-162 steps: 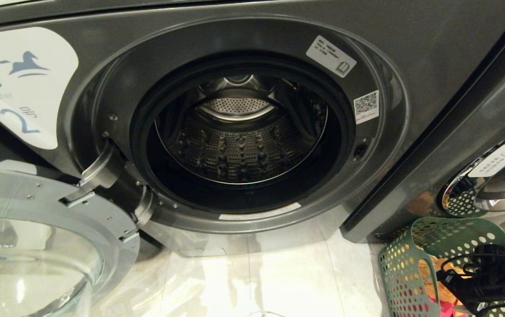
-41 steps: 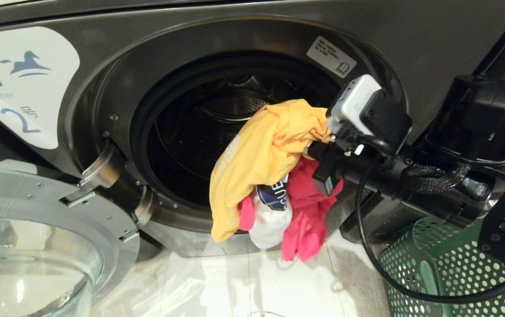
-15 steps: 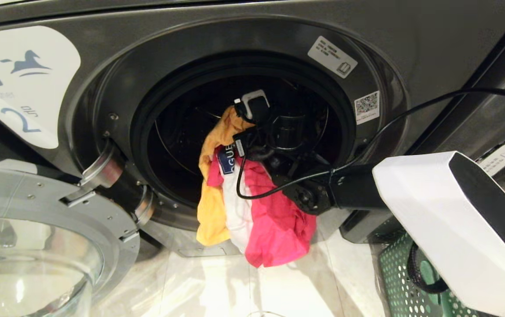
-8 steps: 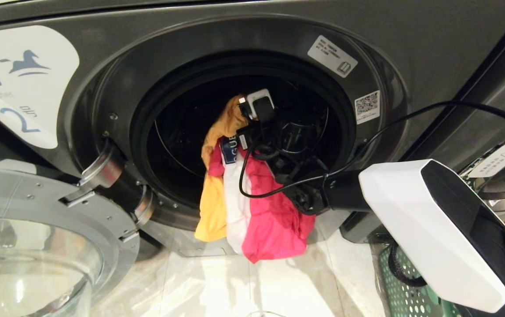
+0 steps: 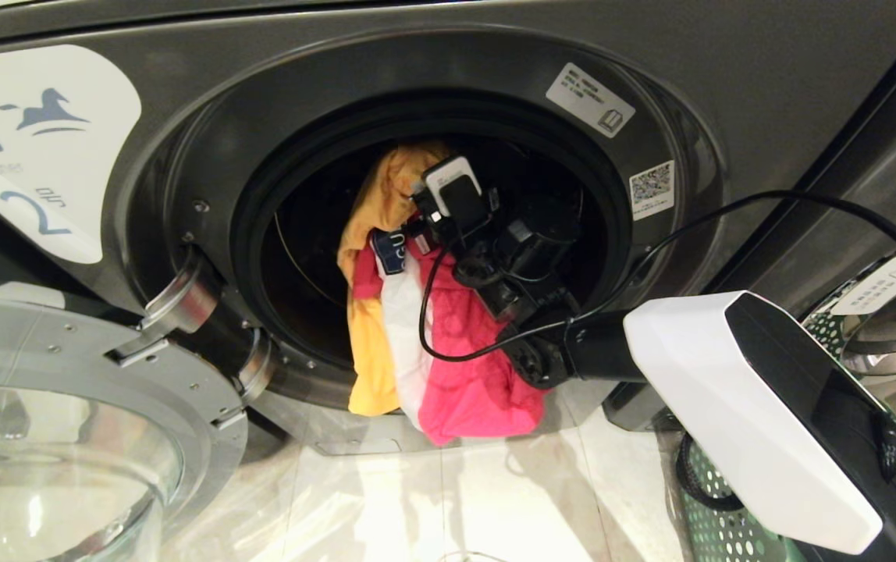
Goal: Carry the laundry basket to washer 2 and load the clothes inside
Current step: Place the clothes into the washing machine
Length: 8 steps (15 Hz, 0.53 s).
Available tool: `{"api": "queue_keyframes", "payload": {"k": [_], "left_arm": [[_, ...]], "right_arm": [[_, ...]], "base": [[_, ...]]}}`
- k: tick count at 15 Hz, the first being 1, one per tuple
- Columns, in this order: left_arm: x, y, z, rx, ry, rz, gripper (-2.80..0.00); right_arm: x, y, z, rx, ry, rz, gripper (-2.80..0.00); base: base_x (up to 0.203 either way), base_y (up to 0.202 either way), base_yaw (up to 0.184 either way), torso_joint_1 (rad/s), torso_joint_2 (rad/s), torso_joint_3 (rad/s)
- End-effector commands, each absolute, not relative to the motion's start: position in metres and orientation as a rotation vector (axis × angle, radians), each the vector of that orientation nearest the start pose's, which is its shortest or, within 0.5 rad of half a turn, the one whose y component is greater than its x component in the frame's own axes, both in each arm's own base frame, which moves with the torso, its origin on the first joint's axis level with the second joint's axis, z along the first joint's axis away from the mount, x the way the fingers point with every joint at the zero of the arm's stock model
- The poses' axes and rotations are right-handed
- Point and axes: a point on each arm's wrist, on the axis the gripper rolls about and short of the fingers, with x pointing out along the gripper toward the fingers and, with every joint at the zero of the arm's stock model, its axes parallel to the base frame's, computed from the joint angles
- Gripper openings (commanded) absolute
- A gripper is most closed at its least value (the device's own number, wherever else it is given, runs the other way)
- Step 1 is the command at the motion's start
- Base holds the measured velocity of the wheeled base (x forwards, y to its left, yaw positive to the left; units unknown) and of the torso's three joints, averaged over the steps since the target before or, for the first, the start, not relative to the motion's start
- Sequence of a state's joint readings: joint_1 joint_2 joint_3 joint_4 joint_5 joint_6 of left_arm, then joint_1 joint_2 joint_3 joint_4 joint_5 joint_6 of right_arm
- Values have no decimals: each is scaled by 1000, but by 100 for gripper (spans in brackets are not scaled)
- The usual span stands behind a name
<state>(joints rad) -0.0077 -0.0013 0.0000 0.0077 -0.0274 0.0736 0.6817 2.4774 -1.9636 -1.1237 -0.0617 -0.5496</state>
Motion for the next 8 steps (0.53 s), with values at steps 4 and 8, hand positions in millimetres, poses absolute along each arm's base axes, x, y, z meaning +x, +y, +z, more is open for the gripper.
{"api": "queue_keyframes", "payload": {"k": [4, 8], "left_arm": [[-23, 0, 75, 74, 6, -36, -280], [-23, 0, 75, 74, 6, -36, -280]], "right_arm": [[398, 321, 215, -301, -745, 428, -280], [417, 320, 187, -270, -515, 385, -280]], "base": [[0, 0, 0, 0, 0, 0], [0, 0, 0, 0, 0, 0]]}}
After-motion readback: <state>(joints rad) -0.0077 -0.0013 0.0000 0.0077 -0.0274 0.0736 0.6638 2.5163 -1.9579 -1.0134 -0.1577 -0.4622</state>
